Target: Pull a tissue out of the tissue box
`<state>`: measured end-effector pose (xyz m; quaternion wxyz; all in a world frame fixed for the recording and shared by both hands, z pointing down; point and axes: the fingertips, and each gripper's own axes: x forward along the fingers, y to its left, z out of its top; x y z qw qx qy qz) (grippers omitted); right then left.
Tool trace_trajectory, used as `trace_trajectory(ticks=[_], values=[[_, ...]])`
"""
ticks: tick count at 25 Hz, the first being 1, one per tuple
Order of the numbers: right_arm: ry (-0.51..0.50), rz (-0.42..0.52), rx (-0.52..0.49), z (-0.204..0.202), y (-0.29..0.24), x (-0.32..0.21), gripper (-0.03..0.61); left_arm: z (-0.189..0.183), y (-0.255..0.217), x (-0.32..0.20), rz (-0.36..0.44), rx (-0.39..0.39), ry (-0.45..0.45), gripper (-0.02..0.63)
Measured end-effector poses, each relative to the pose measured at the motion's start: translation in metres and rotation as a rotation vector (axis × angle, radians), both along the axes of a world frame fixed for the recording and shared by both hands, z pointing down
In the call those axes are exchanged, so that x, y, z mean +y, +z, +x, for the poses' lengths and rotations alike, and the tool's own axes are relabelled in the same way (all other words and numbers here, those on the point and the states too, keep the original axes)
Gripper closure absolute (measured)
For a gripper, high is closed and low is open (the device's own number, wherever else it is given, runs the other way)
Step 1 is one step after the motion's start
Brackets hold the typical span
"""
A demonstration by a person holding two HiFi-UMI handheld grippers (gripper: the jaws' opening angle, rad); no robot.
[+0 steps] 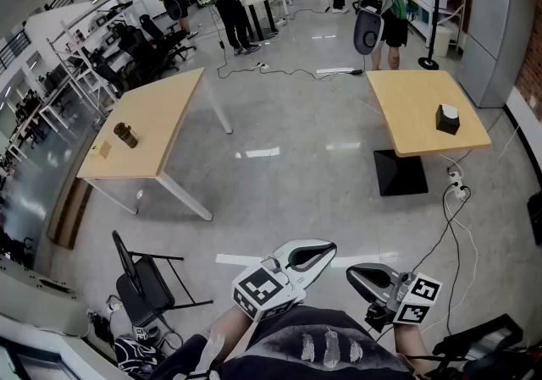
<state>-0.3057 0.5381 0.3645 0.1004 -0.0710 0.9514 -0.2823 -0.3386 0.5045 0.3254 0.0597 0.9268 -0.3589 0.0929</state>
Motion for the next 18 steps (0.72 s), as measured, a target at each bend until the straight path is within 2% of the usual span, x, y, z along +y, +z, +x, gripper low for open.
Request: trace_trajectory(ticks=[4, 8, 13, 18], values=[[-0.027, 0.044, 0.018, 0.006, -0.004, -0.011, 0.578, 0.003, 0.001, -0.01, -0.002, 0.0, -0.03, 0.609], [-0.031, 0.023, 0.01, 0.015, -0.001, -0.016, 0.58, 0.013, 0.007, -0.018, -0.026, -0.005, -0.033, 0.609], [0.011, 0.014, -0.002, 0.021, 0.012, -0.044, 0.58, 0.026, 0.024, -0.043, -0.065, 0.019, 0.034, 0.609], [0.083, 0.024, -0.018, 0.033, 0.002, -0.07, 0.58, 0.046, 0.029, -0.08, -0.072, 0.048, 0.113, 0.609]])
